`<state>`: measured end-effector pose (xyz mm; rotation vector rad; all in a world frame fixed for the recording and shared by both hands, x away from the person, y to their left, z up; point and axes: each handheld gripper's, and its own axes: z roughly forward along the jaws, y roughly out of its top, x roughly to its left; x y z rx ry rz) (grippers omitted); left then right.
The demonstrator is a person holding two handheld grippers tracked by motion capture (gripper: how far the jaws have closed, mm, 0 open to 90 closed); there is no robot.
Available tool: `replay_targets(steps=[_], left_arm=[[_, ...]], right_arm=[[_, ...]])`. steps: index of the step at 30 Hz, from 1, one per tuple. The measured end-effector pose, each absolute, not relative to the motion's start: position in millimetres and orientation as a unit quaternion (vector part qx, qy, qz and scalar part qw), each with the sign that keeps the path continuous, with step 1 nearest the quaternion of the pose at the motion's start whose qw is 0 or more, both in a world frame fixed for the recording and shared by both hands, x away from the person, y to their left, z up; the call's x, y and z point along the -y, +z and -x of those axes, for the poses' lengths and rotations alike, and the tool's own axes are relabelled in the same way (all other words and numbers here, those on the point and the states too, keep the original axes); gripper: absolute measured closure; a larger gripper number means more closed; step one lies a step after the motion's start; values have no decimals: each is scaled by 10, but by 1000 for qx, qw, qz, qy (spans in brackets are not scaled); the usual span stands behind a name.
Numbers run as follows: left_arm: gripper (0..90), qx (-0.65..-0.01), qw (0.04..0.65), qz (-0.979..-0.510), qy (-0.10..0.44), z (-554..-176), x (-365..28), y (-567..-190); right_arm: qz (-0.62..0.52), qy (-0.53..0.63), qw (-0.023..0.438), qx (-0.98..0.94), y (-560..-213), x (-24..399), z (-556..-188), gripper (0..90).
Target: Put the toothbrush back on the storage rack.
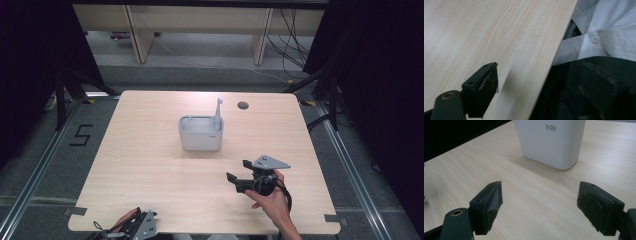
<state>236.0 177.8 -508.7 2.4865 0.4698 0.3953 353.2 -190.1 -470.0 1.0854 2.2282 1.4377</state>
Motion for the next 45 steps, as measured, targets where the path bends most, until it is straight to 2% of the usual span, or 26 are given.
replay_targets(steps=[5,18,19,22,29,30,32,35,36,37,38,41,45], left_arm=[[153,-176,286,-930,146,-2359,-1777,-5089],[153,-176,286,-930,147,-2358,-1776,-5086],[154,-176,286,-931,146,-2359,-1776,-5088],[153,-175,286,-931,147,-2358,-1776,-5087],[153,-178,287,-930,146,-2356,-1776,-5087],[154,-175,286,-930,148,-2359,-1778,-5086],[154,-176,286,-930,148,-2358,-1778,-5087],[154,-176,286,-930,148,-2359,-1778,-5086],[153,-176,286,-930,148,-2359,-1779,-5086],[153,-176,286,-930,148,-2358,-1779,-5087],[153,-176,286,-930,148,-2357,-1779,-5086],[153,-176,286,-930,148,-2359,-1779,-5087],[153,-176,286,-930,148,-2359,-1780,-5086]], right_arm=[[-384,495,118,-770,-4746,1895,-3451,207],[-370,483,117,-785,-4827,1945,-3270,192],[-375,484,105,-784,-4833,1939,-3254,191],[-370,481,112,-787,-4844,1958,-3231,187],[-385,472,95,-788,-4880,1967,-3145,178],[-371,465,110,-796,-4879,1993,-3155,177],[-383,464,101,-793,-4885,1985,-3118,173],[-372,456,112,-801,-4895,2008,-3101,171],[-390,457,93,-794,-4898,1989,-3060,169],[-373,452,107,-803,-4905,2011,-3077,168],[-371,451,97,-806,-4915,2012,-3074,168],[-374,439,111,-809,-4916,2022,-3031,168],[-370,436,102,-814,-4935,2037,-3013,168]])
